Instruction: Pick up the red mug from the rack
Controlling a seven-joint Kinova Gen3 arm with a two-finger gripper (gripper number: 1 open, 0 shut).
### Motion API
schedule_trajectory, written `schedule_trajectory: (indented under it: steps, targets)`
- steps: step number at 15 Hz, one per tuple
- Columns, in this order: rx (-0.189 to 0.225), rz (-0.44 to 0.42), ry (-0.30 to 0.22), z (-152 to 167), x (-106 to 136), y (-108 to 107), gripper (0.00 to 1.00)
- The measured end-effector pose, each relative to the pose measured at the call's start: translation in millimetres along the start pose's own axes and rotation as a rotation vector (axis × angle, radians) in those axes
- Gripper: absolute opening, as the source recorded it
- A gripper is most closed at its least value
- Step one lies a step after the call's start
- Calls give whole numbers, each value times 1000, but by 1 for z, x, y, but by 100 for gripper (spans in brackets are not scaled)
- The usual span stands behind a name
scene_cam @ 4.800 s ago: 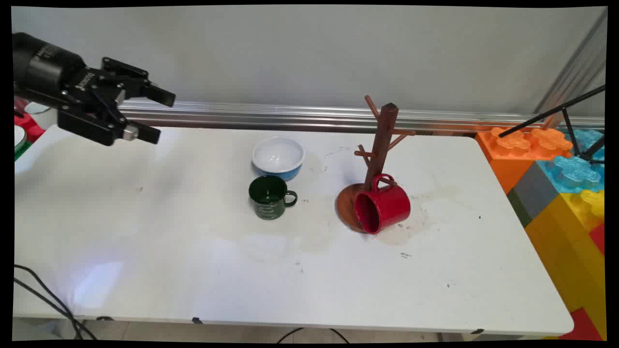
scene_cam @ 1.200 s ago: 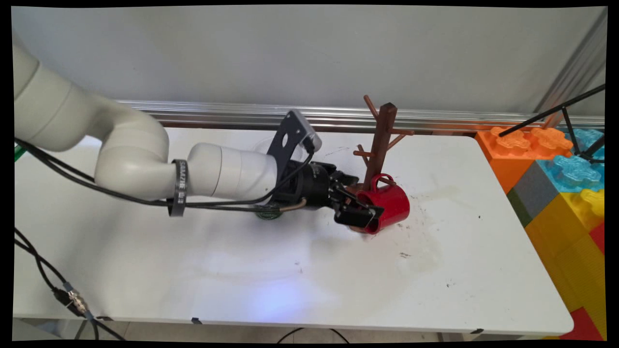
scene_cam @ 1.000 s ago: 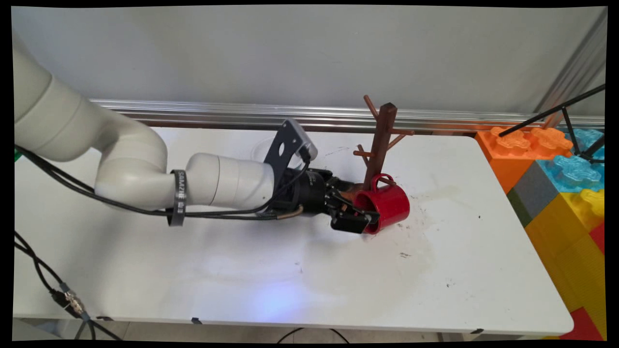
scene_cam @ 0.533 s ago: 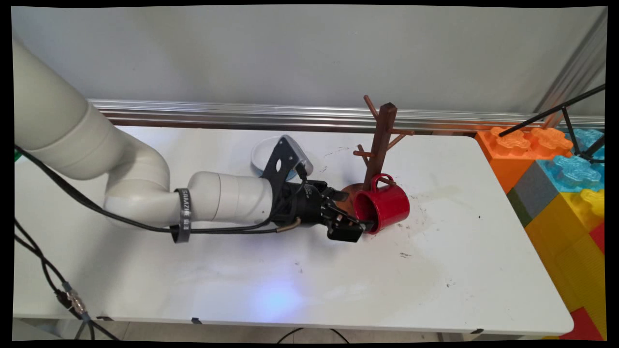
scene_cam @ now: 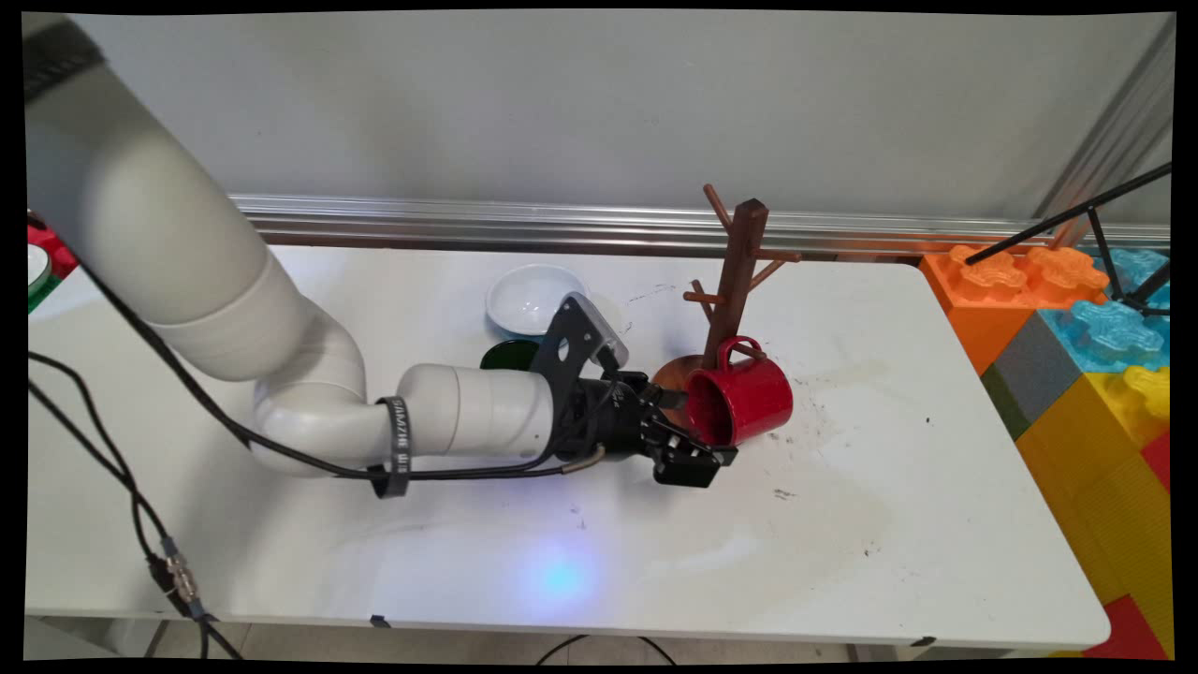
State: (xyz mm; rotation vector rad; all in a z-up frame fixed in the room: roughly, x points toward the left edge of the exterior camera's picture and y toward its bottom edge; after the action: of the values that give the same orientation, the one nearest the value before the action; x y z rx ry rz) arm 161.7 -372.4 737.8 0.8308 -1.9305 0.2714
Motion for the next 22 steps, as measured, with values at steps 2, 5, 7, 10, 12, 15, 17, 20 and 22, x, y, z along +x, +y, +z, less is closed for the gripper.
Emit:
schedule_trajectory:
  steps: [2, 5, 7, 10, 12, 15, 17, 20, 22]
  targets:
    - [0, -5, 4, 8, -2, 1, 100]
    - [-4, -8, 10, 23, -4, 4, 100]
    - [-5, -9, 15, 34, -4, 5, 100]
    - [-6, -13, 23, 48, -3, 6, 100]
    - [-4, -15, 26, 54, -2, 5, 100]
    - [-3, -17, 29, 63, -2, 5, 100]
    - [0, -18, 31, 69, -2, 4, 100]
    - [3, -19, 30, 76, -2, 3, 100]
    - [5, -20, 28, 80, -3, 2, 100]
